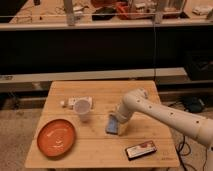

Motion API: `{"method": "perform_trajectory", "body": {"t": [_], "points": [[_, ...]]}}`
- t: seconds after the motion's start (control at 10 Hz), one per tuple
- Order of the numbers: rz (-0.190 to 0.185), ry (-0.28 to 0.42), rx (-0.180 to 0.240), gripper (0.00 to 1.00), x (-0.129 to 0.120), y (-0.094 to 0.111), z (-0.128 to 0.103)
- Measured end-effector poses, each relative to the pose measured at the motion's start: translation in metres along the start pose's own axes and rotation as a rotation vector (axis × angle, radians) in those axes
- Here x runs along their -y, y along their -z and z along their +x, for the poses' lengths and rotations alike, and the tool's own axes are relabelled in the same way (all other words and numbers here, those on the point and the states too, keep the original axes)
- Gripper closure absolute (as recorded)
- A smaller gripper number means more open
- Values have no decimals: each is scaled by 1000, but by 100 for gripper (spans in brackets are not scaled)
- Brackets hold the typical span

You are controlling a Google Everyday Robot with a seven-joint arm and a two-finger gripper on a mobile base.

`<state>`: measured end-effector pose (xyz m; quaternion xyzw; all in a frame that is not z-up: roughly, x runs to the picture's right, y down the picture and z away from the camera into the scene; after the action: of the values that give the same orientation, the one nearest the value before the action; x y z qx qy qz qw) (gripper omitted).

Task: Place the white sponge in the ceramic bowl

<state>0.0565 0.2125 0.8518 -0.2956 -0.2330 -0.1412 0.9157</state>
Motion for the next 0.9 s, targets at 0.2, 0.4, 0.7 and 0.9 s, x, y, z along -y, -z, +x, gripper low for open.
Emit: {"method": "perform_trajectory", "body": {"t": [0.2,0.4,0.7,0.9], "points": [[-3,3,2,25,0,-1,-2],[-5,0,2,42,-1,-2,-1],[-6,2,7,93,-1,-2,-2],[-5,3,5,100,-1,-1,-2]]}}
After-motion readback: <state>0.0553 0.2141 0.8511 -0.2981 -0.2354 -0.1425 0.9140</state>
